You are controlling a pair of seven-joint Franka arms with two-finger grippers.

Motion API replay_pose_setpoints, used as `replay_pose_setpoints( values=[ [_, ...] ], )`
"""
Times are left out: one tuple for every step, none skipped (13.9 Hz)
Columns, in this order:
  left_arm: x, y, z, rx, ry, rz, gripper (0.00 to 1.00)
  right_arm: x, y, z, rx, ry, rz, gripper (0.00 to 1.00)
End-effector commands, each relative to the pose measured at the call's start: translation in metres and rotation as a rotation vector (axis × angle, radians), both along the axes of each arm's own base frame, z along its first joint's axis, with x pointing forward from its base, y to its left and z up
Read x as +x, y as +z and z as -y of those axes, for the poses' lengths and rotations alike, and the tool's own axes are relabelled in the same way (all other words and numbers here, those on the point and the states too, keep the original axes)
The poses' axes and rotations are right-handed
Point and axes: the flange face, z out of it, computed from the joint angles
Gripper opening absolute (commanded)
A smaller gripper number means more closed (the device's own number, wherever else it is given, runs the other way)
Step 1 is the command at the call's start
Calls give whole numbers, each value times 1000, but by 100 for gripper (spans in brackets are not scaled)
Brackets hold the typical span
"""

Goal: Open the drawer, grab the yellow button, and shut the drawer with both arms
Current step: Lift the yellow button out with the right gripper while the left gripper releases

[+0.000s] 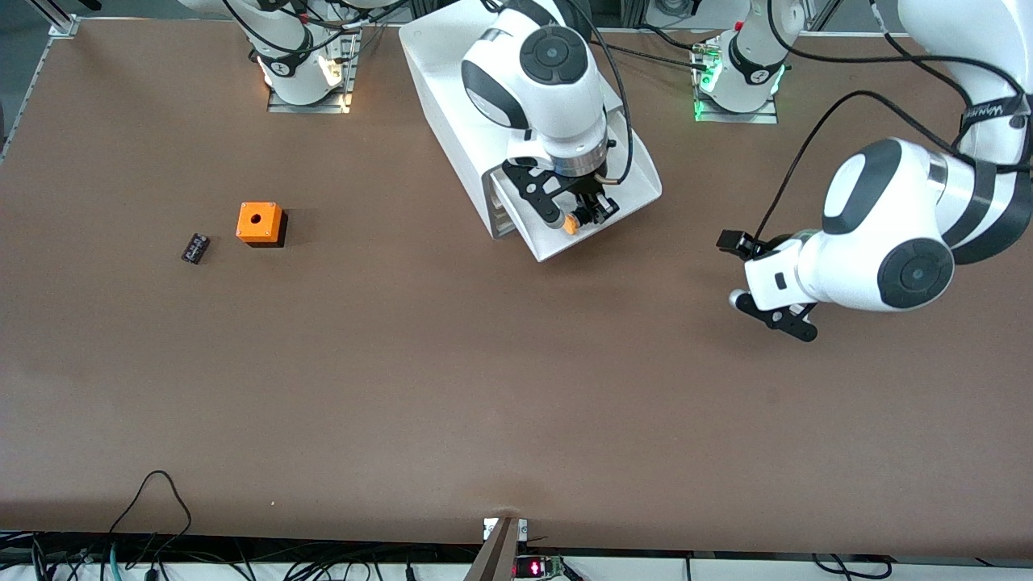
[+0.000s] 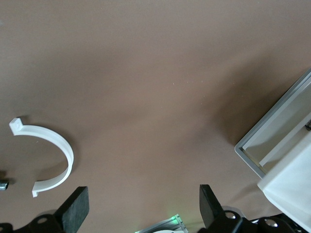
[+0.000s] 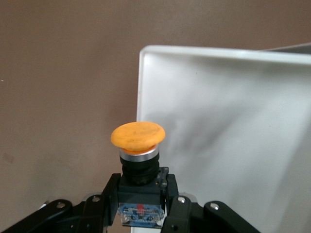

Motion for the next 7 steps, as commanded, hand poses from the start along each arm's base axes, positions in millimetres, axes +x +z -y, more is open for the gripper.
replay_pose_setpoints(
  values=[
    [9, 3, 4, 18, 28, 0, 100, 27, 29, 36, -15, 99, 9, 0],
    [8, 3, 6, 46, 100, -3, 100, 41, 37, 58, -35, 148, 6, 0],
    [7, 5, 11, 77, 183, 0, 100, 59, 45, 84, -46, 200, 12, 0],
    [4, 7, 21, 109, 258, 9, 100, 80, 46, 112, -56, 250, 10, 0],
    [-2, 10, 41, 124, 312, 35, 100, 100, 53, 143, -61, 309, 19, 0],
    [-8, 8, 54, 139, 372, 64, 100, 117, 57, 172, -68, 372, 25, 0],
    [-15, 4, 61, 160, 442, 94, 100, 133, 55, 200, -73, 432, 23, 0]
  ],
)
